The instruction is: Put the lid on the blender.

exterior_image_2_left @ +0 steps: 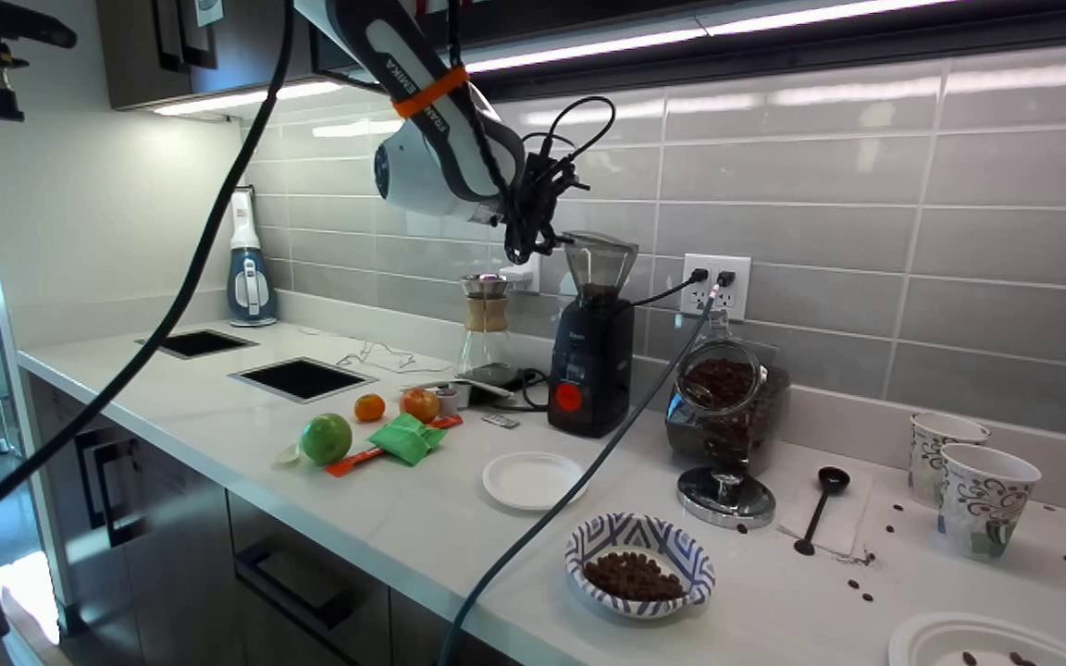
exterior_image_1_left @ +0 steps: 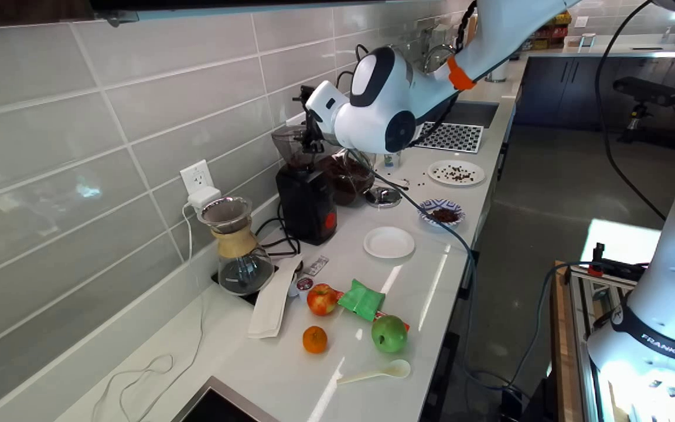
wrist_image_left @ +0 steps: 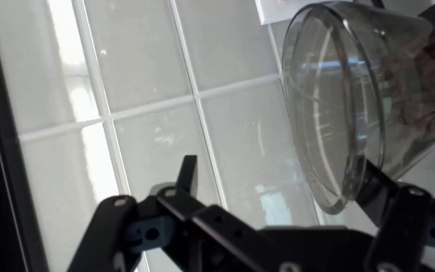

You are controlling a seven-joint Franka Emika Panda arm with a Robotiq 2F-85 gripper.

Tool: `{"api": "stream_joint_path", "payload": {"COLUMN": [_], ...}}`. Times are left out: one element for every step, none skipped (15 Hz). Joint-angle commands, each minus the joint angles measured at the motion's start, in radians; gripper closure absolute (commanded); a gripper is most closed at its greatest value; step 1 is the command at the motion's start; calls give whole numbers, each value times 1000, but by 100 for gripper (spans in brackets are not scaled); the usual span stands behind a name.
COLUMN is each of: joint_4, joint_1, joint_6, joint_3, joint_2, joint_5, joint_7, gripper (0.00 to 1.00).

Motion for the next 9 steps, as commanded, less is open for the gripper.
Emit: {"api": "stream_joint_path", "payload": {"joint_4": [15,21,26,30,33,40,49,55,61], "joint_1": [-7,-7,-6,-8,-8,-9,-11,-12,-12], "joint_6": [88,107,121,139,154,173,201,219,234], "joint_3": [10,10,8,8,6,5,6,6,6], "joint_2": [1,2,4,5,7,9,12,14,15], "joint_5": [18,24,32,37,57,70,77,85,93], "joint_7": [55,60,60,64,51,51,56,55,53], "gripper": [0,0,0,0,0,0,0,0,0]}}
